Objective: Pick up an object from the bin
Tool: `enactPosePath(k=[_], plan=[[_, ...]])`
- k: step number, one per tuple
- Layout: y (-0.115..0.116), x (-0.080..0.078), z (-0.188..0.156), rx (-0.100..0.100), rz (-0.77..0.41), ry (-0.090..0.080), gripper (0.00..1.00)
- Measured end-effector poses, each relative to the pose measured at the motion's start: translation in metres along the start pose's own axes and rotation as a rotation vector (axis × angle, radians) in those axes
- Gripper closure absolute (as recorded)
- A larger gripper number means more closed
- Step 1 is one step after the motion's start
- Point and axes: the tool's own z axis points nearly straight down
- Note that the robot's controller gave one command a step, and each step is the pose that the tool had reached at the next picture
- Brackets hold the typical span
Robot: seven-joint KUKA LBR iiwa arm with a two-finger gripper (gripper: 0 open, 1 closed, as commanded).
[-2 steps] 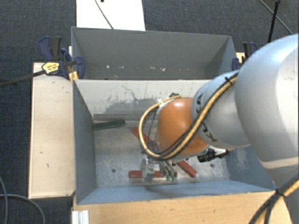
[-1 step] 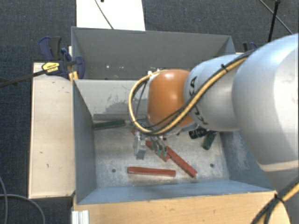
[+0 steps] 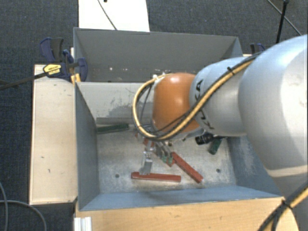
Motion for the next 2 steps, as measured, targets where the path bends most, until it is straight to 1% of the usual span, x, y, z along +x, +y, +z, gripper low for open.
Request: enactPosePath(k=[1, 2], plan=[[0.0267, 0.0464, 0.0272, 0.0, -0.139, 0.0, 0.0], [0.0258, 0.0458, 0.027, 0.0, -0.131, -0.001, 1.0]])
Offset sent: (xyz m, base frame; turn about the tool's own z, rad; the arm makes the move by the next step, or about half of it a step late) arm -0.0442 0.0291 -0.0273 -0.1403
